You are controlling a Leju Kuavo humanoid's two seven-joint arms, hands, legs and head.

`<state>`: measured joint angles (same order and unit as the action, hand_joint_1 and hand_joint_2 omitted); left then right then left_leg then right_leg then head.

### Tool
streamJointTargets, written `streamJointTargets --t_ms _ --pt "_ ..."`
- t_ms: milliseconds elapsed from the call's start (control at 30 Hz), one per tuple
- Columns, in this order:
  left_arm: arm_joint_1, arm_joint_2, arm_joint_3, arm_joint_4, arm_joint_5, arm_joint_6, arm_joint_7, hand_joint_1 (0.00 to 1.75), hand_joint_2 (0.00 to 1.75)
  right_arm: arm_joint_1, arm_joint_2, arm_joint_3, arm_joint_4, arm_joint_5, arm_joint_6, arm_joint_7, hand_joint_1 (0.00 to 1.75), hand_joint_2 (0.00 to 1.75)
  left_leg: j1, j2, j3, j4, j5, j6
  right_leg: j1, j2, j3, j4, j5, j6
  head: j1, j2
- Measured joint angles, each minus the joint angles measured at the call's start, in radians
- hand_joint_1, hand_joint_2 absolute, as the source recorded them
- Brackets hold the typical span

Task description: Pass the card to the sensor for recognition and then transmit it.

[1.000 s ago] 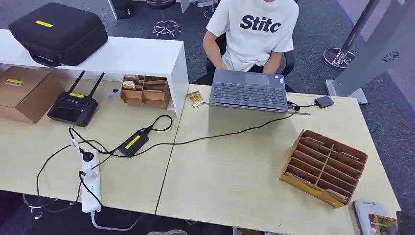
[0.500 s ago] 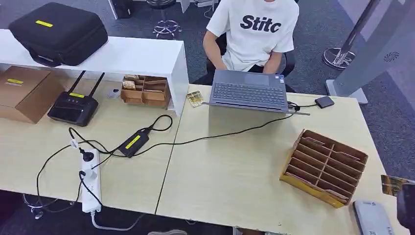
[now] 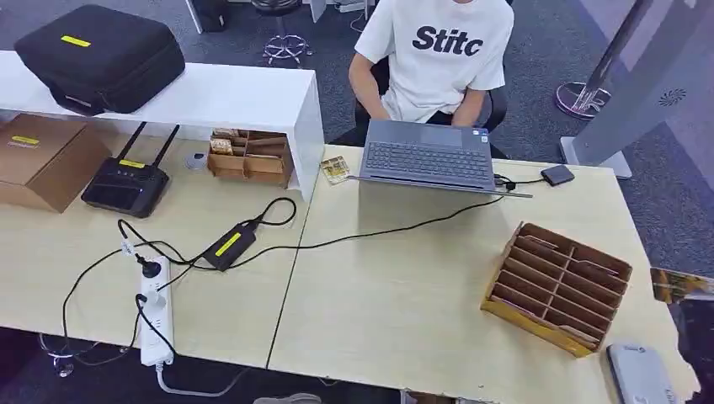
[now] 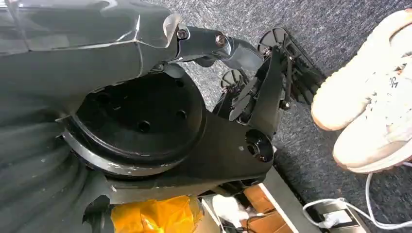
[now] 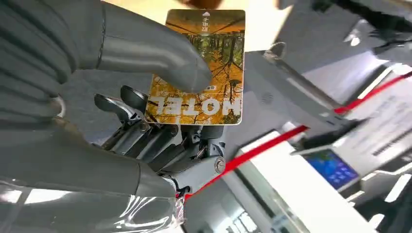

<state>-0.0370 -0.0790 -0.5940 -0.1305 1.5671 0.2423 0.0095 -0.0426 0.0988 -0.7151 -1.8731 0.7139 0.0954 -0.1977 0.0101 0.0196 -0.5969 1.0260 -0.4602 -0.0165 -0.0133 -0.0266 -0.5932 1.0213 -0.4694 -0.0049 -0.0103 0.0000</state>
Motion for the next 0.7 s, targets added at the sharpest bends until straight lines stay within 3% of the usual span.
streamJointTargets --t_ms 133,233,367,500,700 --pt "-0.001 0.008 -0.002 0.000 -0.022 -0.015 0.023 0.00 1.75 -0.100 -0.052 0.188 0.001 0.130 -0.008 0.080 1.75 1.75 0.000 0.004 0.000 0.000 0.002 -0.002 0.000 0.003 -0.001 0.001 0.002 -0.002 0.000 0.000" --pt "-0.003 0.026 -0.022 0.000 -0.049 -0.033 0.050 0.00 1.75 -0.266 -0.091 0.332 0.103 0.260 -0.002 0.177 1.75 1.75 0.000 0.008 -0.001 0.000 0.005 -0.001 0.000 0.008 -0.003 0.001 0.006 -0.003 0.000 0.000" --pt "-0.014 0.053 -0.064 0.000 -0.081 -0.060 0.089 0.00 1.75 -0.607 -0.115 0.515 0.471 0.437 0.003 0.305 1.75 1.75 0.000 0.012 -0.004 0.000 0.012 -0.003 0.000 0.013 -0.011 0.002 0.013 -0.003 0.000 0.000" --pt "-0.024 0.076 -0.103 0.000 -0.087 -0.075 0.098 0.00 1.75 -0.862 -0.092 0.564 0.811 0.456 -0.024 0.349 1.75 1.75 0.001 0.002 -0.009 0.000 0.019 -0.003 0.001 0.002 -0.012 0.002 0.015 -0.004 0.000 0.000" --pt "-0.023 0.086 -0.134 0.000 -0.085 -0.076 0.102 0.00 1.75 -0.951 -0.044 0.605 1.002 0.518 -0.042 0.343 1.75 1.75 0.001 -0.001 -0.011 0.000 0.019 -0.004 0.002 -0.001 -0.013 0.002 0.015 -0.005 0.000 0.000"
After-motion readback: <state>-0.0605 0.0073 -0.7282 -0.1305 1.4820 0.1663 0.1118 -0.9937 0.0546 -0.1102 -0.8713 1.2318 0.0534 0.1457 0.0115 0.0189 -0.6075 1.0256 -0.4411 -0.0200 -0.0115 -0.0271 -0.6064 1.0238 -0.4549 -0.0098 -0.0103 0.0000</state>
